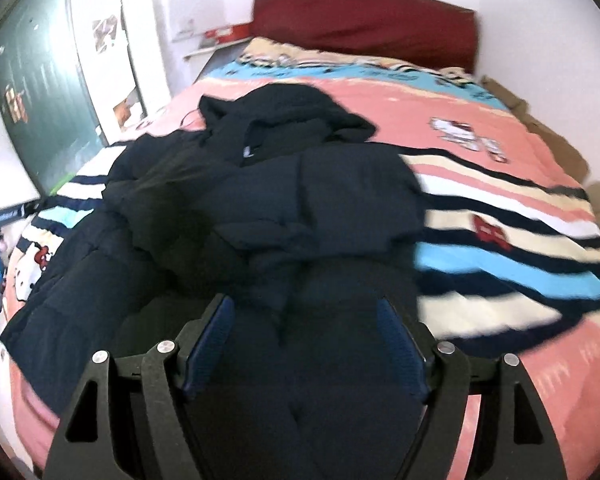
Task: Fold large clothes
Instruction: 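Grasp the jacket hem with both grippers and lift toward the hood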
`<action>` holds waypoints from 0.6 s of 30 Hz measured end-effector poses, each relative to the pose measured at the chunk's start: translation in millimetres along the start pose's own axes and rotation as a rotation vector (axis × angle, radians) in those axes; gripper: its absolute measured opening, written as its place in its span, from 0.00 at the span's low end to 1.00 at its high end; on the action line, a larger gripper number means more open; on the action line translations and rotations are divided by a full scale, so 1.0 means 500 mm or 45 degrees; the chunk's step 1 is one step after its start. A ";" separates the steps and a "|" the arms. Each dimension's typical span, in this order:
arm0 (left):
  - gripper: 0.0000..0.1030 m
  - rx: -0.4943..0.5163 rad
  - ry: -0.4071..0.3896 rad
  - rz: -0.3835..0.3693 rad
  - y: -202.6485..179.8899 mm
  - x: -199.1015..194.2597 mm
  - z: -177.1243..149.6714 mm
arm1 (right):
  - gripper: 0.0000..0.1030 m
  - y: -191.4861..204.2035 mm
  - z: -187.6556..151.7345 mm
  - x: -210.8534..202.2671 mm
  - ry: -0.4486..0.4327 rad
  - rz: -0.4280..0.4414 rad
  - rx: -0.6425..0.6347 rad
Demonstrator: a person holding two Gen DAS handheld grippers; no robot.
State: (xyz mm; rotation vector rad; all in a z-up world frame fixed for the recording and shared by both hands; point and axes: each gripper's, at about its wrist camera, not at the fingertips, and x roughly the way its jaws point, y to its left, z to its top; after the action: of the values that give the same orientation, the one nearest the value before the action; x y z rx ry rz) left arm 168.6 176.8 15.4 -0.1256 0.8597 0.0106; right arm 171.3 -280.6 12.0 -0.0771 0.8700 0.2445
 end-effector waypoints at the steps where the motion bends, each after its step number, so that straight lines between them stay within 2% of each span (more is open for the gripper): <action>1: 0.56 -0.002 -0.001 0.001 0.005 -0.009 -0.005 | 0.74 -0.014 -0.011 -0.020 -0.005 -0.015 0.012; 9: 0.56 -0.059 -0.045 0.025 0.065 -0.096 -0.038 | 0.77 -0.113 -0.079 -0.129 -0.047 -0.127 0.121; 15: 0.56 -0.081 -0.065 0.052 0.069 -0.119 0.010 | 0.78 -0.146 -0.059 -0.159 -0.103 -0.141 0.167; 18: 0.56 -0.034 -0.083 0.071 0.039 -0.125 0.058 | 0.80 -0.148 -0.037 -0.166 -0.143 -0.129 0.166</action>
State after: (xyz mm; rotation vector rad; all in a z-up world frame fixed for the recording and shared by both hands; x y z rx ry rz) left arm 148.5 202.0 79.4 -0.1253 0.7978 0.0781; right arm 124.0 -370.2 60.9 0.0138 0.7661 0.0964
